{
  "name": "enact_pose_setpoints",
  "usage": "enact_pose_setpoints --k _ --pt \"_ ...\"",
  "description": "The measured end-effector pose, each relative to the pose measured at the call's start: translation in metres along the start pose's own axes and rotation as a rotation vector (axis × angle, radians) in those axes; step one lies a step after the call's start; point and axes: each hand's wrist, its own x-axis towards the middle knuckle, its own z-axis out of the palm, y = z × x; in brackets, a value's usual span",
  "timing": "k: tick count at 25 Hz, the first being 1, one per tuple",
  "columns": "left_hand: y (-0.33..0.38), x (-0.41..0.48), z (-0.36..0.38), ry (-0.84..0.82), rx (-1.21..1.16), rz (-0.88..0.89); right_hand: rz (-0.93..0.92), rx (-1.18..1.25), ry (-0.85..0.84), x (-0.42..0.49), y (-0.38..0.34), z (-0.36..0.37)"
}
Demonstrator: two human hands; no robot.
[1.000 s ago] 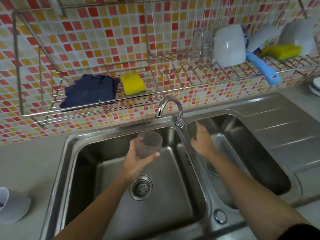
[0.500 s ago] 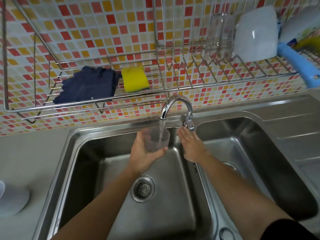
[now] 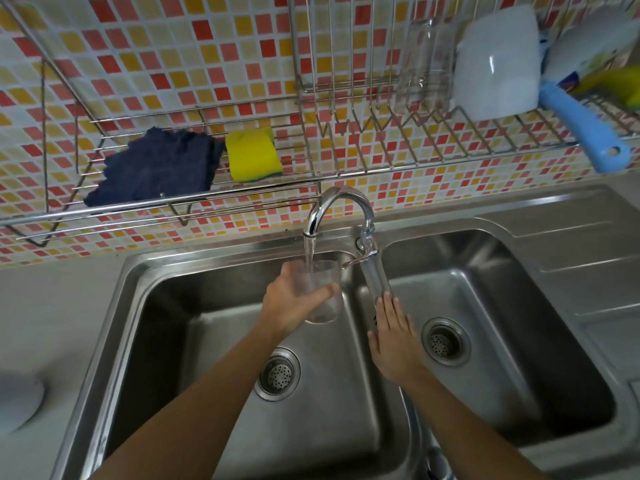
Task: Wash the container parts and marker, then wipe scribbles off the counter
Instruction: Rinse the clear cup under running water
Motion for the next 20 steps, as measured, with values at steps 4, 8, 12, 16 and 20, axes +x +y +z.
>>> enact_pose_setpoints --k 4,8,12,16,20 --pt "0.007 0.005 0.001 0.009 0.106 -0.058 0.006 0.006 0.028 -0.001 -0.002 -0.002" --pt "0.012 0.002 -0.001 0.025 0.086 -0.027 0.033 0.043 0.019 -0.002 -0.005 -0.003" --pt "0.010 0.001 -0.008 0.044 0.113 -0.004 0.022 0.038 0.028 -0.003 -0.007 -0.006" --pt "0.001 0.005 -0.013 -0.044 0.122 0.029 0.018 0.026 0.012 -0.003 -0.007 -0.007" --pt "-0.008 -0.001 -0.019 -0.100 0.262 0.147 0.019 0.016 -0.006 -0.004 -0.008 -0.009"
